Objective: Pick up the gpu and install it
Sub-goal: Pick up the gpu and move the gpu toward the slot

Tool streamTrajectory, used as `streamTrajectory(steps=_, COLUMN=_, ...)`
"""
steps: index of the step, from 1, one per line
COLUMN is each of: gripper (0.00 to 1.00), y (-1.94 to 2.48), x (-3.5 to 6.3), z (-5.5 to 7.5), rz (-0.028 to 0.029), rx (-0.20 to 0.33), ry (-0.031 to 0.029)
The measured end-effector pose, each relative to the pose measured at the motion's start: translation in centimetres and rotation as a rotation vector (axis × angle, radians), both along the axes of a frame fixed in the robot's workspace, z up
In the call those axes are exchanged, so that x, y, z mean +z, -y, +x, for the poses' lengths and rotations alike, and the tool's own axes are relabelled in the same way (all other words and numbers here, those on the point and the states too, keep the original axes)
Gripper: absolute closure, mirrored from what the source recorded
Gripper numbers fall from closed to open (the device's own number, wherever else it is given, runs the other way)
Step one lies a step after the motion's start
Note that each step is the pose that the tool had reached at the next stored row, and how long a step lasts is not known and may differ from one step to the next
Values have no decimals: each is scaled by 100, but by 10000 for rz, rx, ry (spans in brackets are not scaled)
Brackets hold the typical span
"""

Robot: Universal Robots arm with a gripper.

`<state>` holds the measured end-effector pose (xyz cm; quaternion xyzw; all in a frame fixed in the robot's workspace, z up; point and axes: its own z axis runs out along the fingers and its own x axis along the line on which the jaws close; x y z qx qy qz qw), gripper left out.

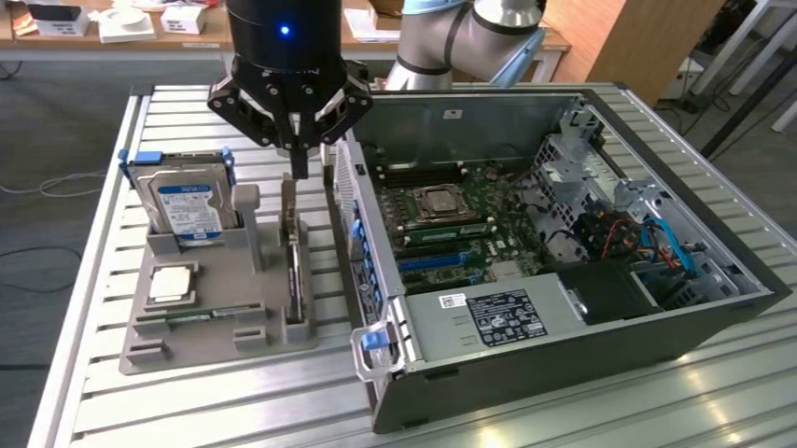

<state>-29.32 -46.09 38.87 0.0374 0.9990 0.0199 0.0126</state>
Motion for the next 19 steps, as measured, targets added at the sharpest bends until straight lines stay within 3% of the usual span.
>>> streamTrajectory(steps=1, gripper=89, y=0, x=0, z=0, rz=0, rx=0, ry=-1)
streamTrajectory(steps=3, gripper=77, y=0, x=0, z=0, rz=0, rx=0, ry=-1)
streamTrajectory(steps=4, gripper=77, y=0, x=0, z=0, rz=0, rx=0, ry=-1)
streamTrajectory(steps=8, gripper=58, y=0, x=0, z=0, rz=0, rx=0, ry=0)
streamTrajectory(steps=13, gripper=58, y=0, x=-9, z=-1, rz=18, rx=-1, ry=2)
streamTrajectory(steps=19, gripper=58, y=0, x=-115, z=0, rz=33, rx=0, ry=-1)
